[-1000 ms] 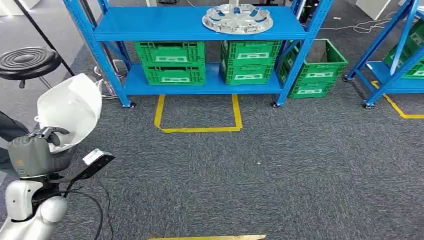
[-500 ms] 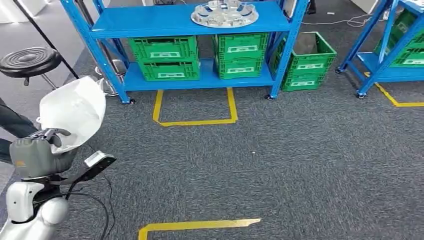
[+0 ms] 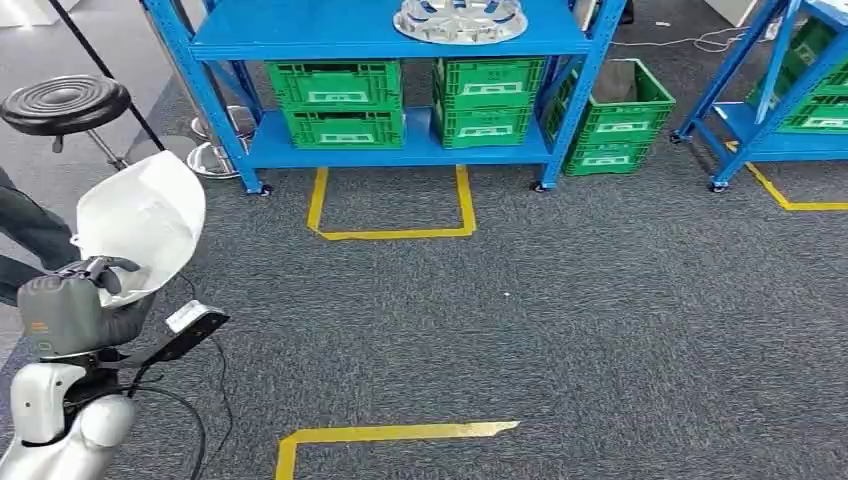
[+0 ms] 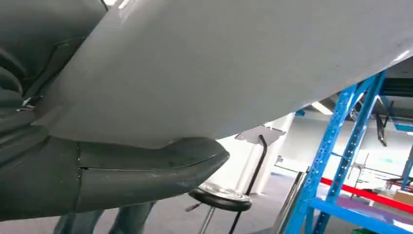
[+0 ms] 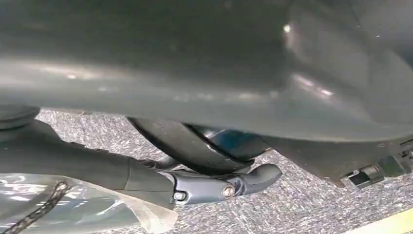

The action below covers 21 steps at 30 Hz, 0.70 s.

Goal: Take the parts from the cabinet and place them on the table.

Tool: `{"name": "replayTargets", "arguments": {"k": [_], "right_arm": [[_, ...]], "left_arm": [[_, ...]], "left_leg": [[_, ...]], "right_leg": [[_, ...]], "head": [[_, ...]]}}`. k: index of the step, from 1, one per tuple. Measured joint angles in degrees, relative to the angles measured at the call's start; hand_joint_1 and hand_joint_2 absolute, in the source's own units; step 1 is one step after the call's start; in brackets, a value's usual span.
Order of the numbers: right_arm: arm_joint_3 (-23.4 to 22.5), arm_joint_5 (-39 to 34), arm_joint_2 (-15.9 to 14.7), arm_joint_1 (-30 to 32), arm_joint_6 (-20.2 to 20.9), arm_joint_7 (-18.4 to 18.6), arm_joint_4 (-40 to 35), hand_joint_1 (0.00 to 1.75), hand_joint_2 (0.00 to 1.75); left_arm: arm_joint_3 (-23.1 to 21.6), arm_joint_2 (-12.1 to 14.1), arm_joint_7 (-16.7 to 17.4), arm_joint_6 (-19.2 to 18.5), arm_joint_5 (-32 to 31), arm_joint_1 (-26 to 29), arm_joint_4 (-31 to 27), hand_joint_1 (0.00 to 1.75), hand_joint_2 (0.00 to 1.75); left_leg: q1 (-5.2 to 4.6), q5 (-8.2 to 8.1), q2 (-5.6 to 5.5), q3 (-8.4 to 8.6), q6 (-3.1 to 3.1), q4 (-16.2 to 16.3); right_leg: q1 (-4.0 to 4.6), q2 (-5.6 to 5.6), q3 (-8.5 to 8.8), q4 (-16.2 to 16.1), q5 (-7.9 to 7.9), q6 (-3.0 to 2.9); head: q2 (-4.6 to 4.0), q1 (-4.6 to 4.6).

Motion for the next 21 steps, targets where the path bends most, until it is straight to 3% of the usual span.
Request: {"name": "replayTargets", "arguments": {"k": [7, 21], "right_arm": [[0.0, 0.1, 0.0, 0.0, -0.1, -0.1, 0.0, 0.00, 0.00], [0.0, 0.2, 0.0, 0.0, -0.2, -0.1, 0.0, 0.00, 0.00]], "left_arm": [[0.0, 0.0, 0.0, -0.5, 0.2, 0.1, 0.0, 1.75, 1.75], [0.0, 0.0, 0.0, -0.5, 0.2, 0.1, 0.0, 1.75, 1.75]], "left_leg": [[-0.20, 0.49, 0.02, -0.66, 0.47, 0.2], [-0.11, 0.75, 0.02, -0.81, 0.36, 0.2]], "right_leg": [[-0.19, 0.01, -0.51, -0.2, 0.71, 0.63], [-0.17, 0.01, -0.69, -0.1, 0.86, 0.61]], "head": [[0.00, -0.02], [0.00, -0.02]]}}
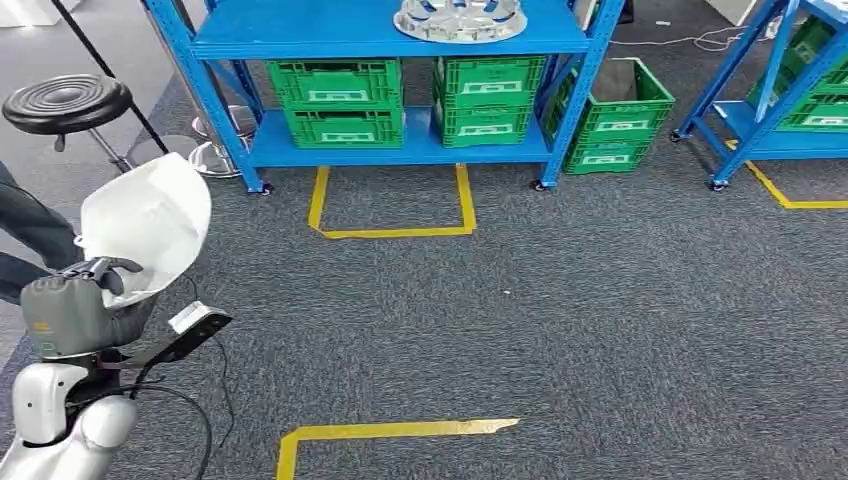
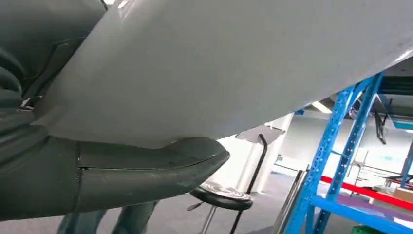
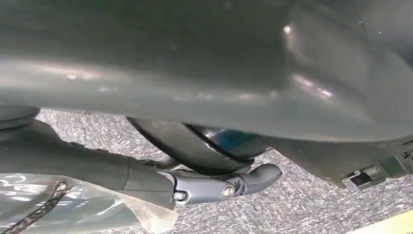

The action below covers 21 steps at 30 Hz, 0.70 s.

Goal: Take the parts from the cabinet and place them on the table.

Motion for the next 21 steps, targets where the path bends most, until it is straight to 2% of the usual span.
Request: {"name": "replayTargets", "arguments": {"k": [7, 12, 13, 16, 19, 20, 21], "right_arm": [[0.0, 0.3, 0.0, 0.0, -0.1, -0.1, 0.0, 0.00, 0.00], [0.6, 1.3, 0.0, 0.1, -1.6, -0.2, 0.0, 0.00, 0.00], [0.6, 1.3, 0.0, 0.1, -1.9, -0.2, 0.0, 0.00, 0.00], [0.9, 1.5, 0.0, 0.1, -2.5, -0.3, 0.0, 0.00, 0.00], [1.3, 1.7, 0.0, 0.1, -2.8, -0.3, 0.0, 0.00, 0.00], [1.4, 1.7, 0.0, 0.1, -2.8, -0.4, 0.0, 0.00, 0.00], [1.5, 1.7, 0.0, 0.1, -2.7, -0.4, 0.0, 0.00, 0.00]], "left_arm": [[0.0, 0.0, 0.0, 0.0, 0.1, 0.0, 0.0, 1.75, 1.75], [0.0, 0.0, 0.0, 0.0, 0.5, 0.3, 0.0, 1.75, 1.75], [0.0, 0.0, 0.0, 0.0, 0.5, 0.3, 0.0, 1.75, 1.75], [0.1, 0.2, 0.0, 0.0, 0.5, 0.6, 0.0, 1.75, 1.75], [0.3, 0.4, 0.0, -0.1, 0.5, 0.7, 0.0, 1.75, 1.75], [0.3, 0.4, 0.0, -0.1, 0.5, 0.7, 0.0, 1.75, 1.75], [0.3, 0.4, 0.0, -0.1, 0.5, 0.6, 0.0, 1.75, 1.75]], "left_leg": [[0.02, 0.06, 0.00, -0.05, -0.05, 0.0], [0.02, 0.07, 0.00, -0.07, -0.04, 0.0], [-0.19, 0.01, -0.01, -0.19, 0.09, 0.3], [-0.19, 0.04, -0.02, -0.46, 0.26, 0.5], [-0.28, 0.43, -0.20, -0.70, 0.83, 0.1], [0.40, 1.18, -0.26, -0.32, 1.23, -0.9], [0.37, 1.42, -0.43, -0.43, 1.49, -1.1]], "right_leg": [[0.03, 0.00, -0.04, 0.0, 0.02, -0.02], [0.02, 0.00, -0.05, 0.0, 0.06, 0.01], [-0.10, -0.03, -0.04, -0.1, 0.25, 0.26], [-0.16, -0.05, -0.25, 0.0, 0.36, 0.44], [-0.25, -0.41, -0.20, -0.2, 0.61, 0.86], [-0.22, -0.49, -0.81, 0.2, 0.11, 0.98], [-0.20, -0.06, -1.46, 1.8, -1.69, 1.22]], "head": [[0.00, 0.00], [0.00, 0.00], [0.00, 0.00], [0.00, 0.00], [0.00, -0.07], [0.00, -0.06], [0.00, 0.06]]}}
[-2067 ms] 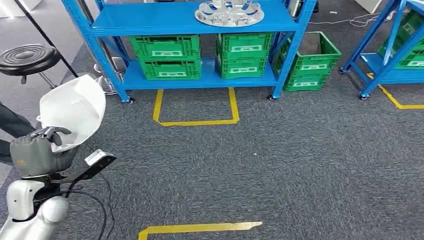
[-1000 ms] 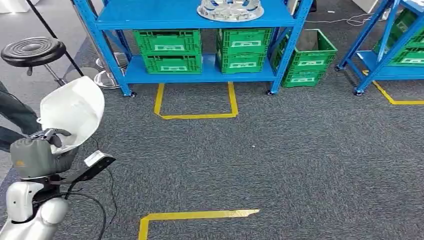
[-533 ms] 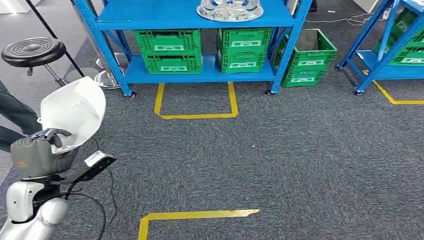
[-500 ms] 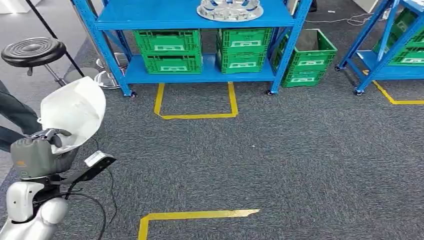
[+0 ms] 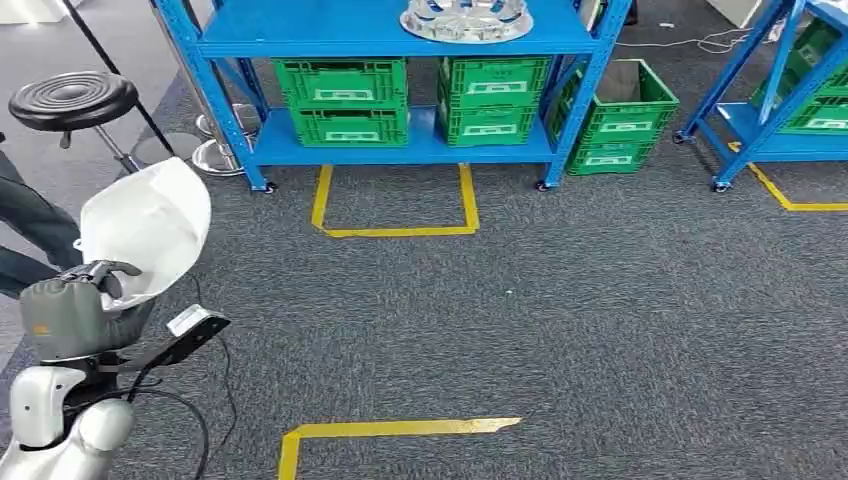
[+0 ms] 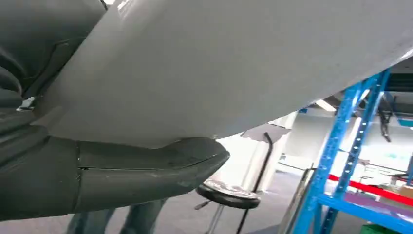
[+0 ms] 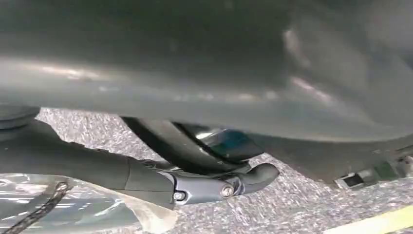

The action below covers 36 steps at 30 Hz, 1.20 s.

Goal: Take the parts from the cabinet and place them on the table.

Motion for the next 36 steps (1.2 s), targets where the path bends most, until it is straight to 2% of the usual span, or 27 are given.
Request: {"name": "replayTargets", "arguments": {"k": [2, 3, 4, 5, 7, 8, 9, 10, 14, 15, 16, 17, 19, 20, 21, 22, 23, 24, 25, 26, 29, 30, 31, 32, 34, 35, 36], "right_arm": [[0.1, 0.0, 0.0, -0.1, 0.0, -0.1, 0.0, 0.00, 0.00], [0.1, 0.0, 0.0, -0.2, 0.0, -0.1, 0.0, 0.00, 0.00], [0.1, 0.0, 0.0, -0.3, 0.0, -0.1, 0.0, 0.00, 0.00], [0.1, 0.0, 0.0, -0.3, 0.0, -0.1, 0.0, 0.00, 0.00], [0.1, 0.3, 0.0, -0.2, 0.1, -0.1, 0.0, 0.00, 0.00], [0.2, 0.3, 0.0, -0.1, 0.2, -0.1, 0.0, 0.00, 0.00], [0.2, 0.4, 0.0, 0.0, 0.2, -0.1, 0.0, 0.00, 0.00], [0.4, 0.5, 0.0, 0.1, 0.2, -0.1, 0.0, 0.00, 0.00], [0.5, 0.5, 0.0, 0.2, 0.1, -0.1, 0.0, 0.00, 0.00], [0.6, 0.5, 0.1, 0.2, 0.1, -0.2, 0.0, 0.00, 0.00], [0.6, 0.6, 0.1, 0.2, 0.1, -0.2, 0.0, 0.00, 0.00], [0.6, 0.6, 0.1, 0.2, 0.0, -0.2, 0.0, 0.00, 0.00], [0.6, 0.6, 0.1, 0.5, 0.0, -0.2, 0.0, 0.00, 0.00], [0.6, 0.6, 0.1, 0.6, 0.0, -0.2, 0.0, 0.00, 0.00], [0.6, 0.6, 0.1, 0.6, 0.0, -0.2, 0.0, 0.00, 0.00], [0.6, 0.6, 0.1, 0.6, 0.0, -0.2, 0.0, 0.00, 0.00], [0.6, 0.6, 0.1, 0.6, -0.1, -0.2, 0.0, 0.00, 0.00], [0.7, 0.5, 0.1, 0.5, 0.0, -0.2, 0.0, 0.00, 0.00], [0.7, 0.5, 0.1, 0.5, -0.1, -0.2, 0.0, 0.00, 0.00], [0.7, 0.5, 0.1, 0.6, -0.1, -0.2, 0.0, 0.00, 0.00], [0.7, 0.3, 0.1, 0.5, -0.2, -0.2, 0.0, 0.00, 0.00], [0.7, 0.2, 0.1, 0.5, -0.3, -0.2, 0.0, 0.00, 0.00], [0.7, 0.2, 0.0, 0.4, -0.3, -0.2, -0.1, 0.00, 0.00], [0.7, 0.2, 0.0, 0.4, -0.2, -0.4, -0.1, 0.00, 0.00], [0.7, 0.1, 0.0, 0.4, -0.3, -0.5, 0.0, 0.00, 0.00], [0.7, 0.0, 0.0, 0.3, -0.3, -0.5, -0.1, 0.00, 0.00], [0.7, 0.0, 0.0, 0.1, -0.3, -0.6, -0.1, 0.00, 0.00]], "left_arm": [[0.0, 0.0, 0.0, -0.1, 0.0, 0.1, 0.0, 1.75, 1.75], [0.0, 0.0, 0.0, -0.1, 0.0, 0.2, 0.0, 1.75, 1.75], [0.0, 0.0, 0.0, -0.1, 0.0, 0.2, 0.0, 1.75, 1.75], [0.0, 0.0, 0.0, -0.1, 0.0, 0.3, 0.0, 1.75, 1.75], [0.0, 0.0, 0.0, -0.1, 0.0, 0.2, 0.0, 1.75, 1.75], [0.0, 0.0, 0.0, -0.1, 0.0, 0.2, 0.0, 1.75, 1.75], [0.0, 0.0, 0.0, -0.1, 0.0, 0.1, 0.0, 1.75, 1.75], [0.0, 0.0, -0.1, -0.1, 0.0, -0.1, 0.0, 1.75, 1.75], [0.0, -0.1, -0.1, -0.1, 0.0, 0.0, 0.0, 1.75, 1.75], [0.0, 0.0, -0.1, -0.1, 0.0, 0.0, 0.0, 1.75, 1.75], [0.0, 0.0, -0.1, -0.1, 0.0, 0.0, 0.0, 1.75, 1.75], [0.0, 0.0, -0.1, -0.1, 0.0, -0.2, 0.0, 1.75, 1.75], [0.0, -0.1, -0.1, -0.1, 0.0, -0.2, 0.1, 1.75, 1.75], [0.0, -0.1, -0.1, -0.1, 0.0, -0.2, 0.2, 1.75, 1.75], [0.0, -0.1, -0.1, -0.1, 0.0, -0.2, 0.3, 1.75, 1.75], [0.0, -0.1, -0.1, -0.1, 0.0, -0.2, 0.3, 1.75, 1.75], [0.0, -0.1, -0.1, -0.1, 0.0, -0.2, 0.3, 1.75, 1.75], [0.0, -0.1, -0.2, -0.1, 0.0, -0.3, 0.3, 1.75, 1.75], [0.0, -0.1, -0.3, -0.1, 0.0, -0.4, 0.3, 1.75, 1.75], [-0.1, -0.1, -0.3, 0.0, -0.1, -0.7, 0.3, 1.75, 1.75], [-0.1, -0.2, -0.5, 0.0, -0.1, -0.7, 0.3, 1.75, 1.75], [-0.1, -0.2, -0.5, 0.0, -0.1, -0.8, 0.3, 1.75, 1.75], [-0.2, -0.2, -0.6, 0.0, -0.2, -0.8, 0.3, 1.75, 1.75], [-0.3, -0.3, -0.6, 0.0, -0.2, -1.0, 0.3, 1.75, 1.75], [-0.5, -0.4, -0.6, 0.0, -0.3, -1.4, 0.4, 1.75, 1.75], [-0.5, -0.5, -0.7, 0.0, -0.3, -1.4, 0.5, 1.75, 1.75], [-0.5, -0.5, -0.7, 0.0, -0.4, -1.3, 0.6, 1.75, 1.75]], "left_leg": [[0.06, 0.36, -0.42, -0.65, 0.09, 0.0], [0.06, 0.50, -0.60, -0.92, 0.00, 0.1], [0.13, 0.64, -0.98, -1.20, -0.17, 0.2], [0.25, 0.75, -1.44, -1.41, -0.36, 0.3], [0.54, 0.83, -2.57, -1.71, -0.74, 0.8], [0.68, 0.74, -3.13, -1.91, -1.09, 1.2], [0.71, 0.74, -3.53, -2.29, -1.52, 1.5], [0.43, 0.77, -4.14, -2.98, -2.00, 2.2], [0.91, 1.79, -5.89, -3.59, -3.33, 1.8], [1.06, 1.57, -6.04, -3.89, -3.51, 2.1], [0.72, 0.39, -3.55, -4.39, -3.67, 3.3], [0.72, -1.80, -1.97, -5.70, -3.88, 6.4], [0.78, -6.61, -0.86, -9.56, -4.22, 16.2], [0.82, -7.80, -0.78, -10.75, -4.30, 19.5], [0.82, -7.56, -0.75, -10.72, -4.29, 20.0], [0.81, -6.19, -0.68, -9.35, -4.17, 18.3], [0.79, -4.03, -0.33, -6.83, -3.93, 14.0], [0.69, -1.55, 0.72, -3.33, -3.56, 8.0], [0.38, -0.81, 3.14, -1.26, -3.20, 4.2], [-0.43, -1.76, 5.15, -0.75, -2.78, 2.4], [-0.36, -1.49, 3.25, -1.58, -1.89, 2.8], [-0.17, -1.15, 2.50, -1.59, -1.33, 2.3], [0.18, -0.83, 2.05, -1.52, -0.93, 2.1], [0.29, -0.70, 1.49, -1.69, -0.71, 2.1], [0.25, -0.45, 0.28, -2.10, -0.30, 2.1], [0.21, -0.39, -0.39, -2.23, -0.24, 2.1], [0.19, -0.32, -1.14, -2.25, -0.24, 2.2]], "right_leg": [[-0.35, 0.22, -3.50, 8.8, -5.29, 0.37], [-0.44, 0.22, -5.17, 13.2, -7.27, 0.55], [-0.50, 0.21, -6.09, 16.1, -8.19, 0.73], [-0.62, 0.22, -5.43, 15.8, -7.50, 0.86], [-0.93, 0.61, -0.51, 7.9, -3.48, 0.95], [-1.22, 1.76, 2.54, 2.5, -1.46, 1.07], [-1.64, 4.90, 4.09, -0.5, -2.41, 1.22], [-1.63, 5.80, 4.59, -1.3, -2.61, 0.95], [-1.16, 3.86, 4.26, -0.5, -2.24, 0.01], [-1.67, 2.91, 4.24, -0.9, -1.85, -0.58], [-1.50, 2.28, 4.24, -0.9, -1.76, -0.93], [-1.37, 1.54, 4.15, -0.9, -1.73, -1.41], [-1.10, -0.23, 3.90, -0.9, -1.72, -1.58], [-1.01, -1.02, 3.74, -0.8, -1.69, -1.62], [-0.92, -1.76, 3.64, -0.8, -1.68, -1.64], [-0.83, -2.49, 3.61, -0.8, -1.68, -1.64], [-0.75, -3.19, 3.64, -0.7, -1.68, -1.64], [-0.68, -3.92, 3.77, -0.7, -1.71, -1.60], [-0.51, -4.28, 3.88, -0.7, -1.76, -1.51], [0.02, -4.94, 3.63, -0.5, -1.95, -1.19], [0.12, -6.65, 3.73, -0.7, -1.78, -0.60], [0.21, -7.28, 3.89, -0.7, -1.95, -0.21], [-0.03, -4.52, 3.12, 0.2, -2.92, 0.34], [-0.10, -1.98, 2.00, 2.7, -4.72, 0.48], [-0.26, -0.27, -2.26, 11.7, -9.04, 0.57], [-0.24, -0.01, -4.06, 15.4, -10.19, 0.61], [-0.24, 0.11, -4.83, 17.0, -9.95, 0.61]], "head": [[0.00, 0.05], [0.00, 0.00], [0.00, 0.07], [0.00, 0.07], [0.00, 0.05], [0.00, 0.09], [0.00, 0.09], [0.00, -0.11], [0.00, -0.22], [0.00, -0.13], [0.00, -0.44], [0.00, -1.00], [0.00, -1.09], [0.00, -1.09], [0.00, -1.09], [0.00, -1.09], [0.00, -1.07], [0.00, -1.07], [0.00, -1.09], [0.00, -1.20], [0.00, -1.16], [0.00, -1.20], [0.00, -1.09], [0.00, -0.89], [0.00, -0.94], [0.00, -0.89], [0.00, -0.94]]}}
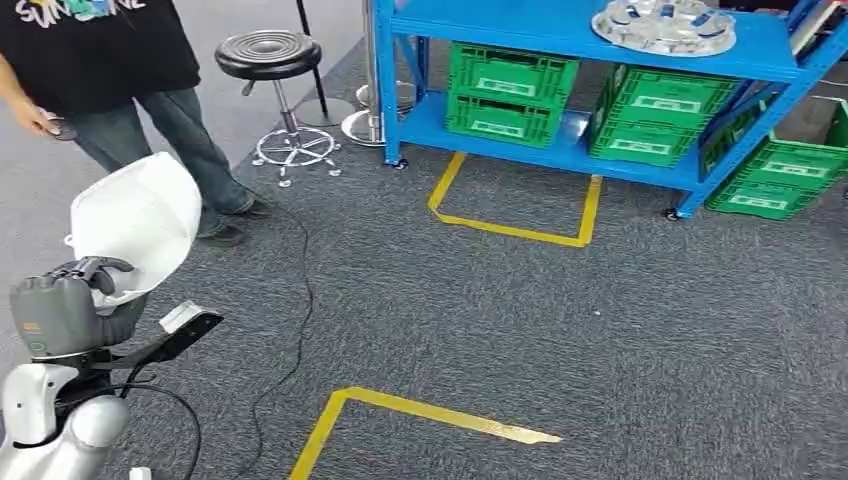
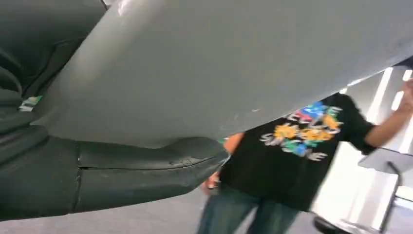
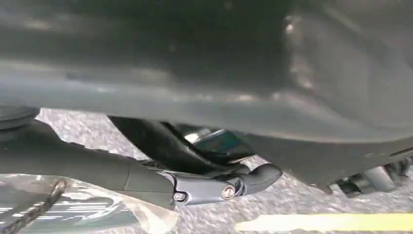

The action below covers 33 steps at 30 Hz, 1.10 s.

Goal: Take the parts from the cabinet and place them on the table.

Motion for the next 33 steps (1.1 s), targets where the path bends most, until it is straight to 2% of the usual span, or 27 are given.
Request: {"name": "replayTargets", "arguments": {"k": [1, 3, 4, 5, 6, 9, 10, 11, 12, 14, 15, 16, 17, 18, 19, 20, 21, 24, 25, 26, 27, 28, 29, 30, 31, 32, 33], "right_arm": [[0.0, 0.0, 0.0, -0.1, 0.0, 0.0, 0.0, 0.00, 0.00], [0.0, 0.0, 0.0, 0.0, 0.1, 0.2, 0.0, 0.00, 0.00], [0.0, 0.0, 0.0, 0.1, 0.1, 0.2, 0.0, 0.00, 0.00], [0.0, 0.0, 0.0, 0.1, 0.1, 0.1, 0.0, 0.00, 0.00], [0.0, 0.0, 0.0, 0.1, 0.1, 0.1, 0.0, 0.00, 0.00], [0.0, 0.0, 0.0, 0.1, 0.1, 0.2, 0.0, 0.00, 0.00], [0.0, 0.0, 0.1, 0.0, 0.1, 0.2, 0.0, 0.00, 0.00], [0.0, -0.1, 0.0, 0.1, 0.0, 0.1, 0.0, 0.00, 0.00], [0.0, -0.2, 0.1, 0.2, -0.1, 0.2, 0.0, 0.00, 0.00], [0.0, -0.4, 0.1, 0.5, -0.3, 0.2, 0.0, 0.00, 0.00], [0.0, -0.5, 0.0, 0.5, -0.3, 0.2, 0.0, 0.00, 0.00], [0.0, -0.7, 0.0, 0.5, -0.4, 0.2, 0.0, 0.00, 0.00], [0.0, -0.9, 0.0, 0.5, -0.5, 0.2, 0.0, 0.00, 0.00], [0.0, -0.9, 0.0, 0.5, -0.5, 0.2, 0.0, 0.00, 0.00], [0.0, -1.0, 0.0, 0.4, -0.5, 0.2, 0.0, 0.00, 0.00], [0.0, -1.0, 0.0, 0.4, -0.5, 0.2, 0.0, 0.00, 0.00], [0.0, -1.1, 0.0, 0.5, -0.5, 0.2, 0.0, 0.00, 0.00], [0.0, -1.4, 0.0, 0.3, -0.3, 0.2, 0.0, 0.00, 0.00], [0.0, -1.4, 0.0, 0.2, 0.0, 0.5, 0.0, 0.00, 0.00], [0.0, -1.4, 0.0, 0.1, 0.5, 1.2, 0.0, 0.00, 0.00], [0.0, -1.5, 0.0, 0.0, 1.2, 2.1, 0.0, 0.00, 0.00], [-0.1, -1.5, 0.0, 0.1, 1.7, 2.9, 0.0, 0.00, 0.00], [-0.1, -1.6, 0.0, -0.2, 2.1, 3.5, 0.0, 0.00, 0.00], [-0.2, -1.5, 0.0, -0.7, 2.7, 4.9, 0.0, 0.00, 0.00], [-0.2, -1.5, 0.0, -0.9, 3.4, 6.3, 0.0, 0.00, 0.00], [-0.2, -1.5, -0.2, -1.1, 4.3, 8.1, 0.0, 0.00, 0.00], [-0.2, -1.4, -0.2, -1.1, 5.3, 10.0, 0.0, 0.00, 0.00]], "left_arm": [[0.0, 0.0, -0.1, 0.0, -0.1, 0.0, 0.1, 1.75, 1.75], [0.0, -0.1, -0.1, 0.0, -0.2, 0.0, 0.2, 1.75, 1.75], [0.0, -0.2, -0.1, 0.0, -0.2, 0.0, 0.2, 1.75, 1.75], [0.0, -0.2, -0.1, 0.0, -0.2, -0.1, 0.2, 1.75, 1.75], [0.0, -0.2, -0.1, 0.0, -0.2, -0.3, 0.2, 1.75, 1.75], [-0.1, -0.2, -0.1, 0.0, -0.2, -0.2, 0.2, 1.75, 1.75], [-0.2, -0.2, -0.1, 0.1, -0.3, -0.1, 0.2, 1.75, 1.75], [-0.2, -0.1, -0.1, 0.1, -0.3, -0.4, 0.2, 1.75, 1.75], [-0.2, -0.1, -0.1, 0.0, -0.3, -0.8, 0.3, 1.75, 1.75], [-0.5, -0.3, -0.2, 0.0, -0.3, -0.9, 0.5, 1.75, 1.75], [-0.6, -0.3, -0.2, 0.0, -0.3, -0.9, 0.7, 1.75, 1.75], [-0.8, -0.4, -0.2, 0.0, -0.3, -0.9, 0.9, 1.75, 1.75], [-1.0, -0.4, -0.2, -0.1, -0.3, -1.0, 1.1, 1.75, 1.75], [-1.2, -0.4, -0.2, -0.1, -0.3, -1.1, 1.2, 1.75, 1.75], [-1.4, -0.5, -0.2, -0.1, -0.3, -1.3, 1.2, 1.75, 1.75], [-1.5, -0.5, -0.2, -0.1, -0.3, -1.5, 1.2, 1.75, 1.75], [-1.7, -0.5, -0.2, -0.1, -0.3, -1.9, 1.3, 1.75, 1.75], [-1.9, -0.5, -0.2, -0.2, -0.3, -2.2, 1.5, 1.75, 1.75], [-1.9, -0.6, -0.2, -0.3, -0.3, -2.3, 1.5, 1.75, 1.75], [-2.1, -0.7, -0.2, -0.3, -0.3, -2.6, 1.5, 1.75, 1.75], [-2.5, -0.7, -0.2, -0.5, -0.3, -3.1, 1.7, 1.75, 1.75], [-2.8, -0.7, -0.2, -0.5, -0.3, -3.6, 1.9, 1.75, 1.75], [-3.0, -0.8, -0.2, -0.5, -0.3, -3.8, 2.0, 1.75, 1.75], [-3.3, -0.8, -0.2, -0.6, -0.3, -4.0, 2.3, 1.75, 1.75], [-3.7, -0.9, -0.2, -0.6, -0.2, -4.2, 2.5, 1.75, 1.75], [-4.0, -0.9, -0.2, -0.8, -0.1, -4.5, 2.8, 1.75, 1.75], [-4.4, -0.9, -0.1, -1.0, -0.1, -4.9, 3.0, 1.75, 1.75]], "left_leg": [[0.01, 0.03, -0.76, 0.03, -0.04, 0.0], [0.04, 0.05, -2.56, 0.06, -0.12, 0.3], [0.09, 0.00, -3.23, -0.04, -0.26, 0.5], [-0.21, 0.04, -3.72, -0.40, -0.71, 0.8], [0.03, 0.19, -4.55, -0.97, -1.00, 1.0], [0.37, 1.02, -6.41, -1.46, -2.35, 0.5], [0.29, 0.48, -5.43, -1.65, -2.42, 1.2], [0.02, -0.97, -2.63, -2.54, -2.82, 3.0], [0.13, -3.07, -1.09, -4.20, -3.17, 6.6], [0.42, -6.77, 0.24, -8.11, -3.59, 15.4], [0.54, -7.14, 0.45, -9.11, -3.70, 17.7], [0.61, -6.16, 0.54, -8.66, -3.75, 17.1], [0.61, -4.14, 0.72, -7.10, -3.68, 14.1], [0.56, -1.62, 1.33, -4.45, -3.46, 9.1], [0.43, 0.53, 2.71, -1.62, -3.15, 3.9], [-0.20, -0.36, 5.73, 0.00, -2.72, 1.0], [-0.56, -0.19, 5.79, -0.06, -2.00, 0.3], [-0.73, -0.10, 3.68, -0.56, -1.09, 0.4], [-0.10, 0.39, 2.97, -0.15, -0.50, -0.2], [-0.05, 0.48, 2.53, -0.15, -0.31, -0.3], [-0.02, 0.58, 2.00, -0.32, -0.04, -0.3], [-0.03, 0.66, 1.18, -0.51, 0.14, -0.3], [-0.09, 0.70, 0.55, -0.67, 0.22, -0.3], [-0.12, 0.73, -0.13, -0.74, 0.23, -0.3], [-0.13, 0.76, -0.87, -0.70, 0.22, -0.3], [-0.12, 0.77, -1.67, -0.65, 0.20, -0.2], [-0.09, 0.78, -2.55, -0.61, 0.17, -0.1]], "right_leg": [[-0.01, 0.08, 0.55, -1.1, 1.50, -0.07], [-0.09, 0.92, 4.81, -10.2, 7.04, -0.46], [-0.26, 2.93, 6.89, -14.9, 8.98, -0.64], [-0.51, 5.39, 7.46, -16.3, 7.94, -0.78], [-0.62, 5.03, 8.47, -17.3, 7.75, -0.80], [-0.35, 3.38, 8.21, -17.4, 8.14, -1.60], [-0.76, 2.29, 8.51, -17.9, 8.50, -2.08], [-0.72, 1.78, 8.63, -18.1, 8.53, -2.33], [-0.66, 0.91, 8.61, -18.1, 8.49, -2.62], [-0.50, -0.70, 8.58, -18.0, 8.39, -2.75], [-0.46, -1.47, 8.57, -18.0, 8.37, -2.74], [-0.43, -2.21, 8.60, -18.0, 8.32, -2.73], [-0.42, -2.96, 8.64, -18.0, 8.25, -2.67], [-0.40, -3.57, 8.77, -18.0, 8.17, -2.57], [-0.36, -4.12, 8.99, -18.0, 8.04, -2.39], [-0.16, -4.67, 9.12, -18.1, 7.90, -2.18], [0.24, -5.12, 8.97, -17.8, 7.67, -1.79], [0.20, -6.96, 9.48, -18.2, 7.66, -0.96], [0.07, -6.58, 8.93, -18.1, 7.08, -0.43], [-0.05, -3.20, 8.55, -16.5, 5.87, -0.15], [-0.08, -1.32, 7.05, -13.2, 4.03, -0.18], [-0.10, -0.50, 4.54, -8.0, 1.68, -0.11], [-0.05, -0.22, 2.27, -3.6, -0.10, 0.00], [-0.03, -0.04, 0.61, -0.5, -0.75, 0.06], [-0.04, -0.02, 0.42, -0.3, 0.18, 0.04], [-0.05, 0.08, 1.52, -2.8, 2.32, -0.02], [-0.10, 0.45, 3.47, -7.0, 5.02, -0.15]], "head": [[0.00, 0.02], [0.00, 0.04], [0.00, 0.07], [0.00, -0.02], [0.00, -0.06], [0.00, 0.00], [0.00, -0.02], [0.00, -0.60], [0.00, -0.94], [0.00, -0.90], [0.00, -0.92], [0.00, -0.90], [0.00, -0.92], [0.00, -0.90], [0.00, -0.90], [0.00, -0.87], [0.00, -0.94], [0.00, -0.87], [0.00, -0.85], [0.00, -0.57], [0.00, -0.42], [0.00, -0.46], [0.00, -0.48], [0.00, -0.42], [0.00, -0.46], [0.00, -0.41], [0.00, -0.44]]}}
